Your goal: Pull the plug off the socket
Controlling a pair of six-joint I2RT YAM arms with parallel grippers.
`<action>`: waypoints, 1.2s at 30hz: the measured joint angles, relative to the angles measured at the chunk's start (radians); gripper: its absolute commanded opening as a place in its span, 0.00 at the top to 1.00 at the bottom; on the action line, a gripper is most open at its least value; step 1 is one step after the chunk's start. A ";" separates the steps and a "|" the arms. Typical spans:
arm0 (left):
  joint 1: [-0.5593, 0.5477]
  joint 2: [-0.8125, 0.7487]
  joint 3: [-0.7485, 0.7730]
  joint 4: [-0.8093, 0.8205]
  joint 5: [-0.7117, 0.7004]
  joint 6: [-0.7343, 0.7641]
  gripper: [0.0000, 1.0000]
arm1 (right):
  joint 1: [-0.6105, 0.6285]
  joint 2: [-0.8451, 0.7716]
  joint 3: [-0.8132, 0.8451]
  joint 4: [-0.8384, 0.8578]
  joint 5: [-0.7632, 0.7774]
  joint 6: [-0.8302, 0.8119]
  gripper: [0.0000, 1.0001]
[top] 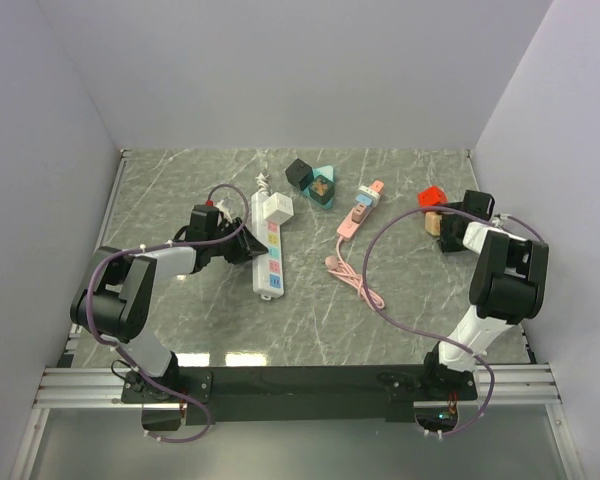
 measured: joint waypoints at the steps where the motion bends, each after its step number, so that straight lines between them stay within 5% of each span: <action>1: 0.000 0.000 0.000 0.000 0.001 0.000 0.99 | 0.000 -0.008 0.000 -0.019 0.000 0.000 0.11; 14: 0.001 0.002 0.000 0.003 0.006 0.002 0.99 | -0.022 -0.297 -0.043 -0.168 -0.018 -0.054 0.08; 24: 0.003 0.013 0.005 0.013 0.013 0.003 1.00 | 0.018 -0.323 -0.020 -0.233 -0.162 -0.188 0.13; 29: 0.004 0.022 0.013 0.013 0.018 0.003 0.99 | 0.187 -0.268 0.044 -0.253 -0.284 -0.338 0.16; 36: 0.006 0.027 0.017 0.014 0.029 0.005 0.99 | 0.492 -0.018 0.367 -0.299 -0.451 -0.576 0.11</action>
